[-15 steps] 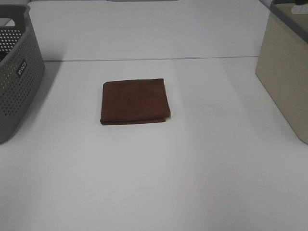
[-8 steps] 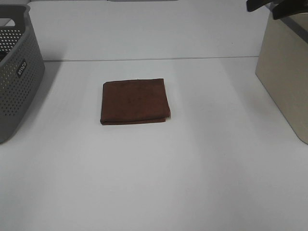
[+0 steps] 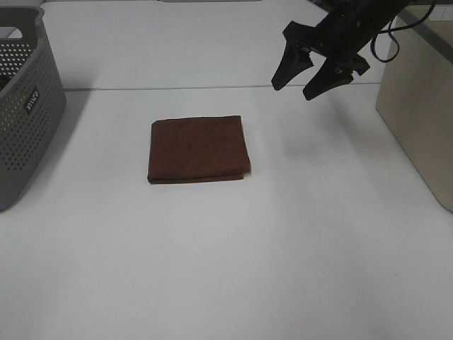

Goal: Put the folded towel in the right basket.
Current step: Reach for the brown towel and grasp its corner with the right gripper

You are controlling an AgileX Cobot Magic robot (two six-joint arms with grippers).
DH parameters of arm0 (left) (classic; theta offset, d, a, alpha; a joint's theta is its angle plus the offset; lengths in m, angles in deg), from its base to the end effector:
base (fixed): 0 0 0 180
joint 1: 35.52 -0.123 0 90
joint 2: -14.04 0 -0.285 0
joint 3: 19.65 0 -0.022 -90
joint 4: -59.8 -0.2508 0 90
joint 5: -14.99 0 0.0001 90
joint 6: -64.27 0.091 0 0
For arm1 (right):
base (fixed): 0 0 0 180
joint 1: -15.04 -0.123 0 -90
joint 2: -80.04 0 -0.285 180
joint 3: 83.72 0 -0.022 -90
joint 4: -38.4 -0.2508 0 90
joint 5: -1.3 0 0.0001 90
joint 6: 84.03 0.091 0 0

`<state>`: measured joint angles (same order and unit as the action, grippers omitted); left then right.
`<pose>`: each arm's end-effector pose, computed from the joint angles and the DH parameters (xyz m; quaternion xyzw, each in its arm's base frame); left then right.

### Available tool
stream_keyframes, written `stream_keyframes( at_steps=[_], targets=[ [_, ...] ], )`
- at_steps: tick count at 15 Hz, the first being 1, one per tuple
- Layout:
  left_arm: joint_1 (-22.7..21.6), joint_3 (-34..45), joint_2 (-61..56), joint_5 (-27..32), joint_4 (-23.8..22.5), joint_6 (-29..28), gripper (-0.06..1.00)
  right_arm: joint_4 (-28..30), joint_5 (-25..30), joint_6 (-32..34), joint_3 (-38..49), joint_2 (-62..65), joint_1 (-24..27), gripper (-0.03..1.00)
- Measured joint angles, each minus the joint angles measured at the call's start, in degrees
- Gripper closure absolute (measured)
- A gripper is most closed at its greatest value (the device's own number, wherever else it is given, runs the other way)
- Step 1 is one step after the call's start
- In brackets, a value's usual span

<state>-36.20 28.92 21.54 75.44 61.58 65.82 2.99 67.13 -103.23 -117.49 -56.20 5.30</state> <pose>-0.0054 -0.0025 0.2778 0.0070 0.8503 -0.0053 0.5262 0.4621 0.1282 0.2133 -0.1442 0.9415 0.2797 0.1206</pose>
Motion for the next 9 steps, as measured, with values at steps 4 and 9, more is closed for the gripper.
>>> stream_keyframes(
  at_steps=[4,9],
  targets=[
    [0.00,0.00,0.00,0.00,0.00,0.00,-0.03,-0.92,0.80,1.32,-8.71,-10.03,-0.23,0.27],
    [0.00,0.00,0.00,0.00,0.00,0.00,-0.03,-4.76,0.86,1.03,-12.09,-17.59,-0.57,0.27]
  ],
)
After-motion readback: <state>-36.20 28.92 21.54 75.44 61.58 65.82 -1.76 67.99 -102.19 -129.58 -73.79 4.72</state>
